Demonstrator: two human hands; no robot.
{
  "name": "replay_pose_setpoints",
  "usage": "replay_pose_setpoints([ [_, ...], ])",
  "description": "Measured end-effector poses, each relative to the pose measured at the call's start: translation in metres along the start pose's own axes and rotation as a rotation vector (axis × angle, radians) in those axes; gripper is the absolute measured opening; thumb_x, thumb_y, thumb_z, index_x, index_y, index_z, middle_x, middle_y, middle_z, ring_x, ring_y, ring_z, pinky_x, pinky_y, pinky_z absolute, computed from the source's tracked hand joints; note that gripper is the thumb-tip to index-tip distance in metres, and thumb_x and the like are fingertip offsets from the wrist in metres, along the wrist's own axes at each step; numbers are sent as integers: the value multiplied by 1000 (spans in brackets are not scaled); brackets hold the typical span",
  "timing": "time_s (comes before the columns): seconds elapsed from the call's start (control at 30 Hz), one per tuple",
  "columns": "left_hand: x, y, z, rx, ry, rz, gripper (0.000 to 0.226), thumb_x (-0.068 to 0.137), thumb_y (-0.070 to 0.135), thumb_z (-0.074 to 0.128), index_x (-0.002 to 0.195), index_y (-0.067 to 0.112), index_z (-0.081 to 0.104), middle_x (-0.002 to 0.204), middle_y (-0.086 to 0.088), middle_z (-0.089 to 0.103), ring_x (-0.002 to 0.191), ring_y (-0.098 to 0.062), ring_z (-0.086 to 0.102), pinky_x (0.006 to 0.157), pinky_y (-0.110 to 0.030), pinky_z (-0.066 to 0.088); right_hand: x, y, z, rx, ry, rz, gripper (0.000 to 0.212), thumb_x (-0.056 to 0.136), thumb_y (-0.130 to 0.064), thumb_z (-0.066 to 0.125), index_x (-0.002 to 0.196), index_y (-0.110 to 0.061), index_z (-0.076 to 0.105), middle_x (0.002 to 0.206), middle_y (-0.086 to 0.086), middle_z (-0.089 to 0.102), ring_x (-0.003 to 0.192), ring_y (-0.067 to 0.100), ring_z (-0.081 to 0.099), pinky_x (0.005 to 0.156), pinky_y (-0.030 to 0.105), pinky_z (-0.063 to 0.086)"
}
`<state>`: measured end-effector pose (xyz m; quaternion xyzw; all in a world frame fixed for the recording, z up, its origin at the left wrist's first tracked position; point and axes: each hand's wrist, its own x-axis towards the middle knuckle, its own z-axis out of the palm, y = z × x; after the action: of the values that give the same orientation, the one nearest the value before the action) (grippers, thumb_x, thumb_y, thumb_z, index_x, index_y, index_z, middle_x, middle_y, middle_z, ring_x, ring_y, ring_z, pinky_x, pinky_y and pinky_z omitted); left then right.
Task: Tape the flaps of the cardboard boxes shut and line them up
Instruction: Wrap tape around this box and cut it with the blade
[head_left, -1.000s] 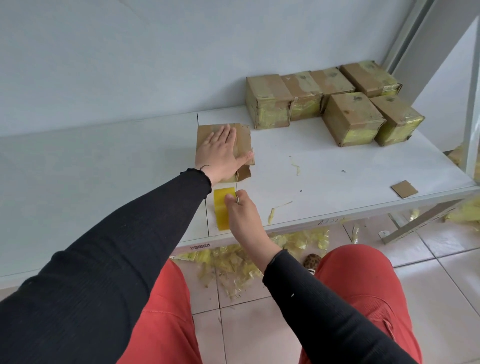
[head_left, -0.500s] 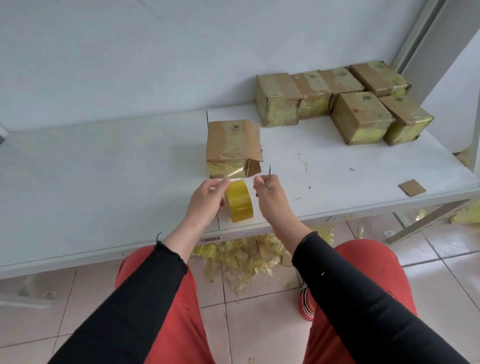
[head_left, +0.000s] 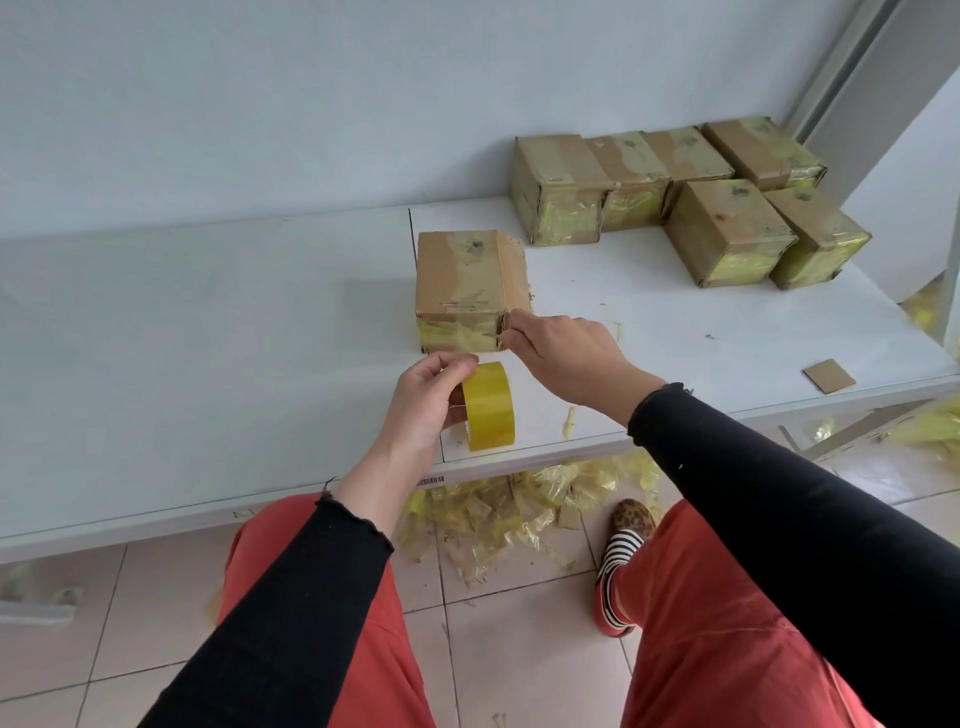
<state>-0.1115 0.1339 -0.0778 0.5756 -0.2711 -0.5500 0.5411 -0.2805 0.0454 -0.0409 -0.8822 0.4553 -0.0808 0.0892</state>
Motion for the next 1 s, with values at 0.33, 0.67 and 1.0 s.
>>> replay_pose_setpoints([
  [0.33,5,3,5,6,4,3,7,97,15,67,97,8,67,73,0,69,65,-12,66,57,-25,54,19,6,25,-300,22,-38,29,111,-42,25,103,-21,44,64,-6,53,49,17,41,47,30,23],
  [0.67,6,5,3,-5,7,-20,13,92,19,72,80,19,68,71,3,68,61,-11,65,50,-21,49,8,12,15,-24,287,7,27,104,-51,38,109,-25,45,78,-6,64,56,21,54,47,25,24],
  [1.0,1,7,2,197,-64,-74,10,87,18,76,78,17,72,76,-5,67,66,-18,62,63,-29,49,42,5,22,-151,139,13,50,97,-6,46,137,-37,44,101,-4,57,84,24,58,52,30,29],
])
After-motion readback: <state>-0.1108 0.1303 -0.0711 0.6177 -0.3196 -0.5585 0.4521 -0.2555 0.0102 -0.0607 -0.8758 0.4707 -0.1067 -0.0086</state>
